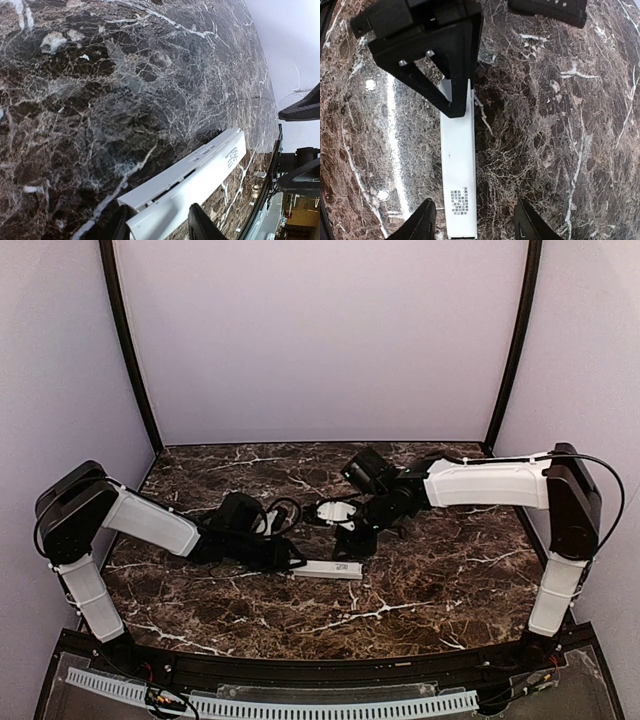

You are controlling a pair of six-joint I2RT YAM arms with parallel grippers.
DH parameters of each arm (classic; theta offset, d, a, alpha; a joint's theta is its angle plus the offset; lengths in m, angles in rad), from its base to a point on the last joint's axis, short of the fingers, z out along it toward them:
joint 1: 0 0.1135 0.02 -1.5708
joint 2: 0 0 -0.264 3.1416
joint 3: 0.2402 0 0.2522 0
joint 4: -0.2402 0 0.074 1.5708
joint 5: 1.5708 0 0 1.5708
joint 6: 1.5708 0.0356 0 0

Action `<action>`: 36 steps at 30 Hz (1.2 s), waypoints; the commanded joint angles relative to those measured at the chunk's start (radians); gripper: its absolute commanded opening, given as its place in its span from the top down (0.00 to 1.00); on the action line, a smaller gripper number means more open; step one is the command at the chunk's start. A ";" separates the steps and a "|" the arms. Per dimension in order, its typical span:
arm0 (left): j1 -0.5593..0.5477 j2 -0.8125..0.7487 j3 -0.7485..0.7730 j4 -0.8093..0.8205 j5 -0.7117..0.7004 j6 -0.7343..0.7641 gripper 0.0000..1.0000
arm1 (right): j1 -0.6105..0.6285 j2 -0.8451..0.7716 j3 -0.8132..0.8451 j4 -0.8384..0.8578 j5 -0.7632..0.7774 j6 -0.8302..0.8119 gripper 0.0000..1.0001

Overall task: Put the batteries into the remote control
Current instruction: Load the battery cover onto the remote control without the battery cover.

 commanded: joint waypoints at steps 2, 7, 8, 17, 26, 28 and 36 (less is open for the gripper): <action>-0.009 0.010 0.025 -0.036 0.004 0.026 0.60 | -0.023 -0.026 -0.004 -0.015 -0.104 0.043 0.60; -0.010 0.013 0.026 -0.038 0.003 0.026 0.60 | -0.025 0.033 0.015 -0.055 -0.071 0.050 0.70; -0.010 0.014 0.026 -0.038 0.004 0.027 0.60 | -0.024 0.044 0.018 -0.059 -0.071 0.051 0.70; -0.011 0.018 0.022 -0.030 0.006 0.024 0.61 | -0.027 0.107 0.023 -0.085 -0.036 0.066 0.74; -0.011 0.019 0.022 -0.025 0.007 0.027 0.63 | -0.028 0.145 0.030 -0.118 -0.033 0.067 0.77; -0.011 0.019 0.022 -0.026 0.006 0.028 0.65 | -0.027 0.143 0.033 -0.127 -0.039 0.065 0.77; -0.010 0.009 0.014 -0.037 -0.007 0.026 0.70 | -0.025 0.131 0.026 -0.139 -0.036 0.065 0.76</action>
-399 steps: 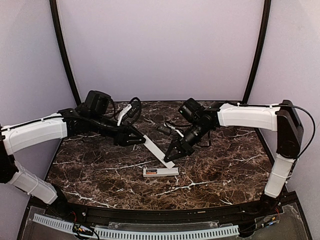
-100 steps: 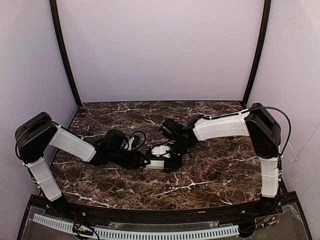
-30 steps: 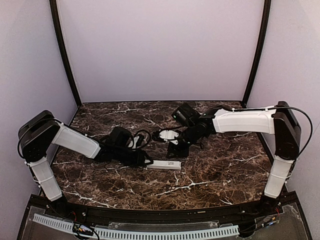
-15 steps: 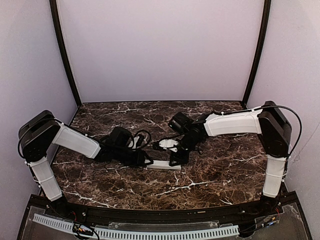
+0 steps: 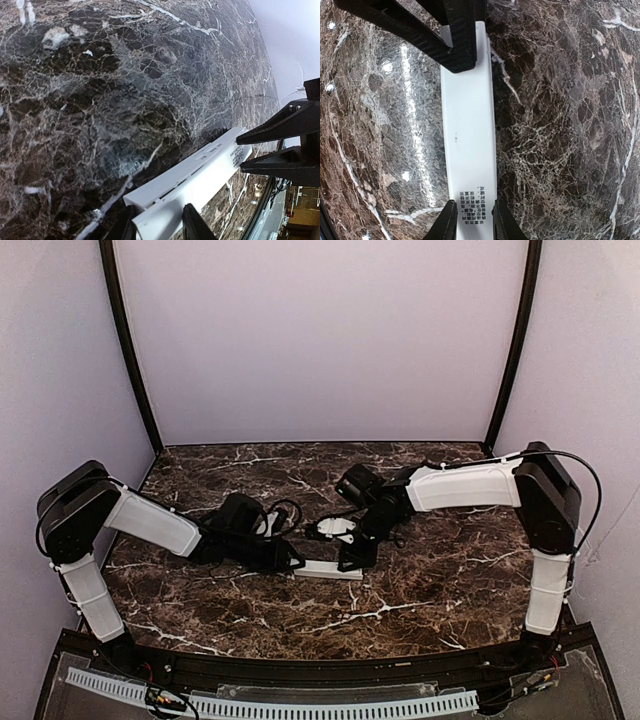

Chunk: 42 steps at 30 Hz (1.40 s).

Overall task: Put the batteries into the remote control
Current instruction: Load the battery cover onto the remote control without the battery cover.

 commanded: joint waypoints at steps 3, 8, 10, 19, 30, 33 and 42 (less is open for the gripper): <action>-0.007 -0.012 0.005 -0.027 -0.011 0.009 0.72 | -0.002 0.025 0.001 -0.057 0.012 0.005 0.75; -0.006 -0.027 0.006 -0.039 -0.026 0.009 0.73 | -0.002 0.025 0.004 -0.058 0.017 0.004 0.75; -0.006 -0.033 0.007 -0.045 -0.033 0.010 0.73 | -0.002 0.027 0.004 -0.059 0.020 0.004 0.75; -0.006 -0.068 0.000 -0.073 -0.050 0.021 0.74 | -0.004 0.038 0.007 -0.062 0.034 0.003 0.75; -0.006 -0.089 0.000 -0.067 -0.041 0.028 0.80 | -0.004 0.040 0.008 -0.063 0.037 0.001 0.72; -0.006 -0.081 0.009 -0.070 -0.040 0.032 0.83 | -0.003 0.039 0.009 -0.061 0.036 0.001 0.70; -0.006 -0.046 0.040 -0.082 -0.043 0.038 0.87 | -0.006 0.038 0.007 -0.062 0.043 0.000 0.67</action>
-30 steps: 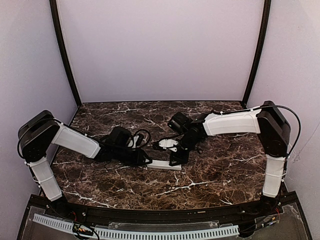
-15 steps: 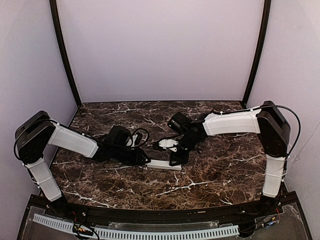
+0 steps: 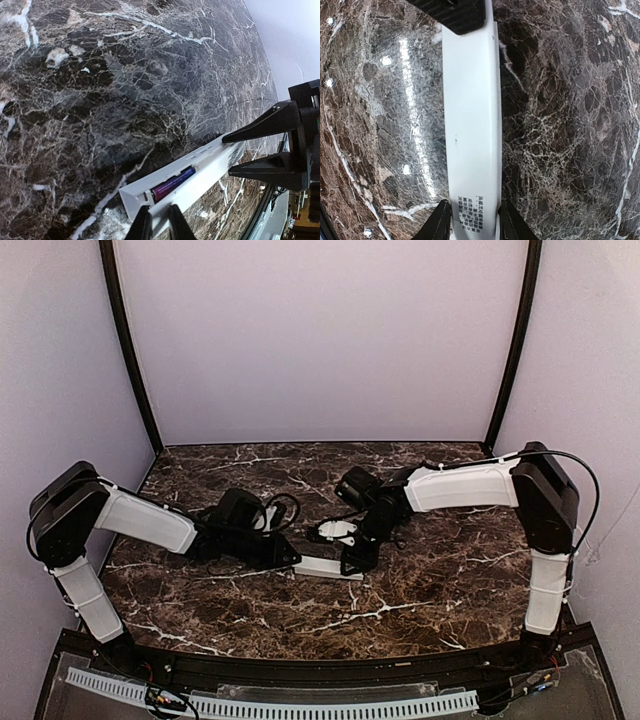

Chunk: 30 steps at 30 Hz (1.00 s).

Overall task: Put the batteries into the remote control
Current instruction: Load the battery cover onto the remote control without the battery cover.

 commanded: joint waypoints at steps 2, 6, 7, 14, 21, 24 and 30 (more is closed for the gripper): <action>-0.006 0.012 0.032 -0.031 -0.001 0.021 0.87 | -0.007 0.029 0.002 -0.029 0.032 0.003 0.67; -0.006 0.033 0.037 -0.038 -0.003 0.021 0.87 | -0.008 0.023 0.002 -0.030 0.031 0.003 0.61; -0.006 0.038 0.037 -0.041 -0.004 0.020 0.87 | -0.009 0.022 0.003 -0.029 0.028 0.002 0.61; -0.005 0.032 0.024 -0.063 -0.021 0.018 0.93 | -0.008 0.026 0.009 -0.022 0.033 0.003 0.56; -0.005 -0.013 0.004 -0.074 -0.043 0.014 0.99 | -0.008 0.026 0.019 -0.026 0.029 0.002 0.52; -0.002 -0.025 -0.009 -0.061 -0.049 0.008 1.00 | -0.008 0.023 0.017 -0.025 0.034 0.002 0.52; 0.029 -0.038 -0.053 0.036 0.008 -0.046 1.00 | -0.008 0.006 0.018 -0.024 0.037 0.001 0.42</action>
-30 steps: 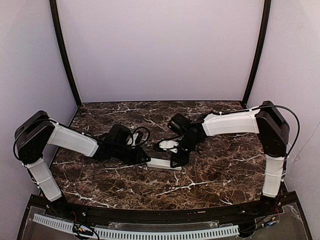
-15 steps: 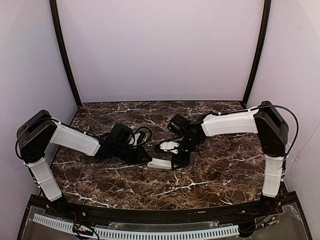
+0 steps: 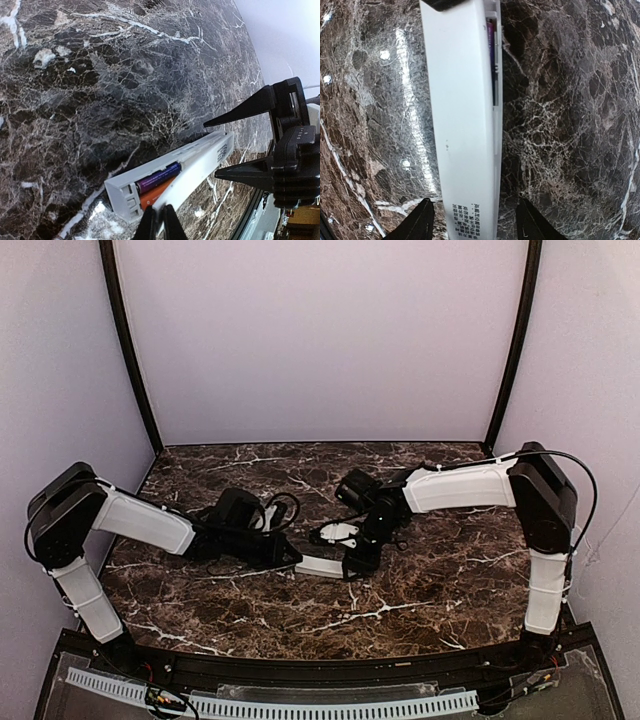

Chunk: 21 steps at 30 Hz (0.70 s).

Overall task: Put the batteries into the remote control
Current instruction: Load the battery cover onto the remote control without the battery cover.

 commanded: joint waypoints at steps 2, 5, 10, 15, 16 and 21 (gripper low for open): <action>0.044 -0.022 -0.060 0.052 0.022 -0.051 0.99 | -0.004 -0.009 0.019 0.002 0.009 -0.002 0.40; 0.058 -0.009 -0.071 0.110 0.073 -0.079 0.99 | -0.003 -0.011 0.023 0.010 0.012 -0.006 0.38; 0.072 -0.002 -0.081 0.155 0.126 -0.098 1.00 | 0.003 -0.012 0.037 0.026 0.035 -0.013 0.32; 0.086 0.004 -0.101 0.213 0.170 -0.140 1.00 | 0.004 0.001 0.062 0.028 0.043 -0.028 0.31; 0.095 0.005 -0.117 0.251 0.187 -0.151 1.00 | 0.004 0.002 0.065 0.028 0.040 -0.031 0.31; 0.113 0.034 -0.160 0.361 0.241 -0.227 1.00 | 0.008 0.006 0.068 0.025 0.016 -0.046 0.30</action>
